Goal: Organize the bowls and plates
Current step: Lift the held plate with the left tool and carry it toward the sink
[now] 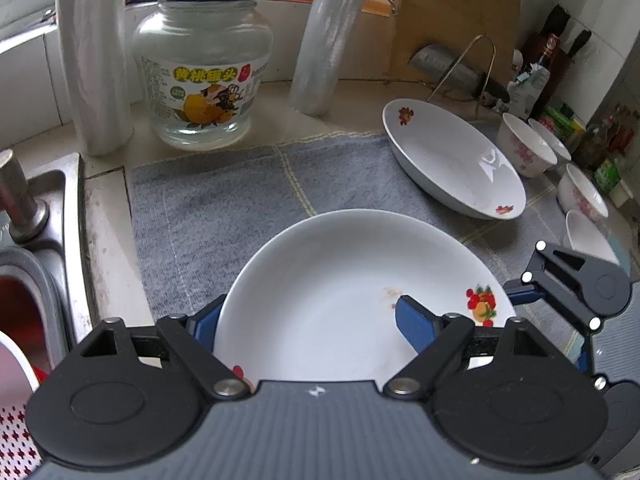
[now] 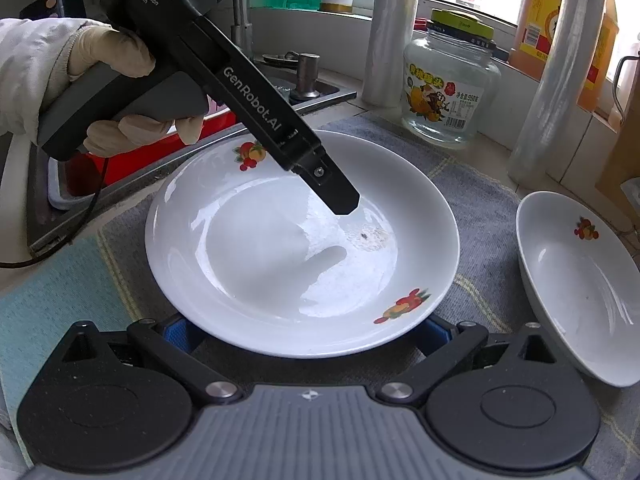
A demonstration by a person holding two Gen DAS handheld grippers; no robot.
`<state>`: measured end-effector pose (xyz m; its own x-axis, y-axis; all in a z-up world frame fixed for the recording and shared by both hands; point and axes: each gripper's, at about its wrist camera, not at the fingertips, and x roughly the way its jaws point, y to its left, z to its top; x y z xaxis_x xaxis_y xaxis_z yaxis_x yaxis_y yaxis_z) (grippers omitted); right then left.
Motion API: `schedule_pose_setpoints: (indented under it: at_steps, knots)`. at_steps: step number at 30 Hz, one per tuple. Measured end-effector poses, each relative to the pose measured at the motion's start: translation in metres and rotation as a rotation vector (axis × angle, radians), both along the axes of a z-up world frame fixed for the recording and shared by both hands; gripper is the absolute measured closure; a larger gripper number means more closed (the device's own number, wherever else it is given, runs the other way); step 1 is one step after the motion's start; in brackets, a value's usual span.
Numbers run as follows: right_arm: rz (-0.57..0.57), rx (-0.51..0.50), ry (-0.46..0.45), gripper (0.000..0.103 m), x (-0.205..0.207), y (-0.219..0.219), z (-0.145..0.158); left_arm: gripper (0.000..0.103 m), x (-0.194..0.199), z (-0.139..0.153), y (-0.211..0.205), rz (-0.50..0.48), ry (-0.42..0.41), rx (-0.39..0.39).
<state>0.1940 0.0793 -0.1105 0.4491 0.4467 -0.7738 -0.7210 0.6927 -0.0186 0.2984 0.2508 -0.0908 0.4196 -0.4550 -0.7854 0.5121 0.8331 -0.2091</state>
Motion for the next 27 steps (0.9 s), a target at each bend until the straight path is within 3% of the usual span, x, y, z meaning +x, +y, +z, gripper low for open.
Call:
schedule_pose_setpoints:
  at_steps: [9,18,27]
  knots:
    - [-0.021,-0.031,0.019,0.0,-0.007,-0.007,0.008,0.011,-0.02,0.017,0.007,0.034,-0.128,0.013]
    - [-0.166,-0.055,0.011,0.0,-0.037,-0.029,0.031,0.007,-0.068,0.057,0.013,0.128,-0.28,-0.018]
    - [-0.332,-0.017,-0.027,0.0,-0.064,-0.049,0.05,0.007,-0.118,0.063,-0.005,0.172,-0.312,-0.053]
